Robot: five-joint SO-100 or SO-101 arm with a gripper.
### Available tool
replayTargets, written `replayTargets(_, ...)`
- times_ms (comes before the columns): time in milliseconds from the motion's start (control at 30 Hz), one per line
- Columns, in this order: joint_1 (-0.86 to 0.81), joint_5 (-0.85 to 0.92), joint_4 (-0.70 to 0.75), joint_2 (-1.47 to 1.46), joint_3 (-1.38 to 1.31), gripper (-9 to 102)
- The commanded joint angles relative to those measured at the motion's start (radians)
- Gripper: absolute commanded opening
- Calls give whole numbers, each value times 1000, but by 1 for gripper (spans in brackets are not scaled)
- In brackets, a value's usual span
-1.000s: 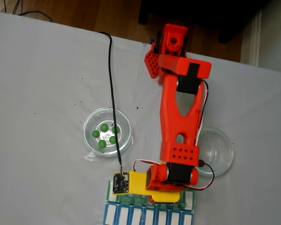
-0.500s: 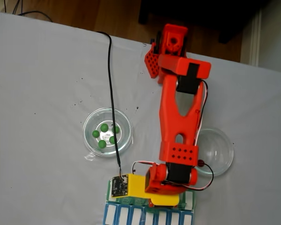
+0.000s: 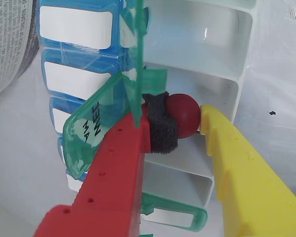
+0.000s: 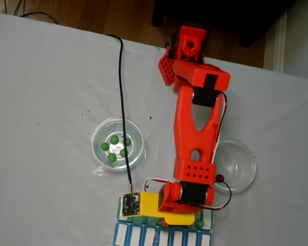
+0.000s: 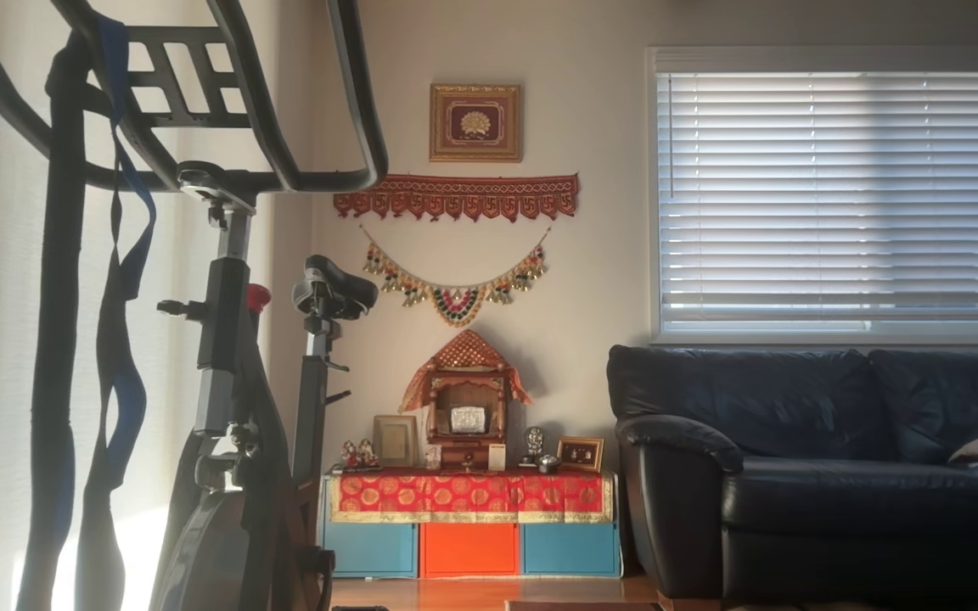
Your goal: Sort medicines into box.
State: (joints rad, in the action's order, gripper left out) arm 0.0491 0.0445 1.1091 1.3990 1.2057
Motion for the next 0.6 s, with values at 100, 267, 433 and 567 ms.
replayTargets(100, -15, 3, 35, 8, -133, 14)
replayTargets(267, -15, 8, 57, 6, -138, 22)
replayTargets(433, -15, 17, 71, 11, -138, 26)
replayTargets(567, -15, 23, 74, 25, -126, 26)
